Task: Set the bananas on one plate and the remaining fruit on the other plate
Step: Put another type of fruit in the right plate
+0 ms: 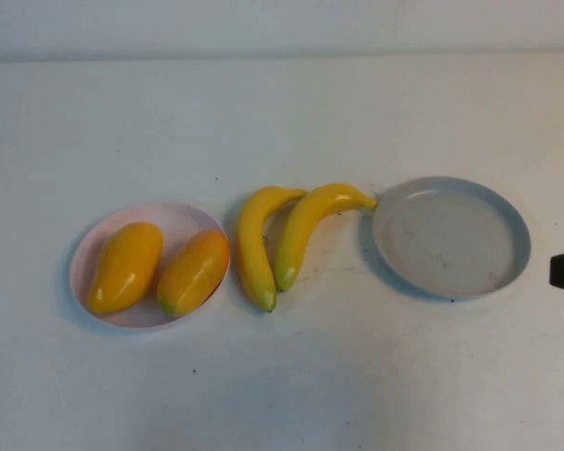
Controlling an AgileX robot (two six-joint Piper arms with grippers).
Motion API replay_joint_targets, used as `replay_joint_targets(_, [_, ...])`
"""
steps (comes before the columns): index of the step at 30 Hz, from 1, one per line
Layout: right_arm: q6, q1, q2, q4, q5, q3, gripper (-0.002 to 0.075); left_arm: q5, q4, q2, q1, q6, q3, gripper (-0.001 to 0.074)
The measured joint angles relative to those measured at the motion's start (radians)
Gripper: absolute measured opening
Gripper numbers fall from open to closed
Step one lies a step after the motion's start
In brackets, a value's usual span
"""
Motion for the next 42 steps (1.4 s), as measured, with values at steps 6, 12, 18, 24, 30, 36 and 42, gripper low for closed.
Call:
replay_joint_targets(6, [0.066,0.179,0.138,-0.084,-0.044,-0.069,-0.0017,0.0,0.0,0.0,0.0,0.0,0.0,-0.0004])
replay_joint_targets(12, [0.227,0.417,0.311,-0.263,-0.088,-0.169,-0.0017,0.0,0.0,0.0,0.0,0.0,0.0,-0.0003])
replay_joint_targets(18, [0.337,0.558,0.514,-0.364,-0.087,-0.338,-0.0017,0.0,0.0,0.0,0.0,0.0,0.0,-0.0004])
replay_joint_targets(24, [0.356,0.602,0.703,-0.403,-0.004,-0.545,0.0015,0.0,0.0,0.0,0.0,0.0,0.0,-0.0004])
replay_joint_targets(30, [0.428,0.602,0.833,-0.449,0.042,-0.713,0.0218,0.0,0.0,0.0,0.0,0.0,0.0,-0.0004])
replay_joint_targets(36, [0.611,0.602,0.975,-0.536,0.046,-0.865,0.0431,0.0,0.0,0.0,0.0,0.0,0.0,-0.0004])
replay_joint_targets(42, [0.704,0.598,1.133,-0.581,0.062,-1.02,0.0457,0.0,0.0,0.0,0.0,0.0,0.0,-0.0004])
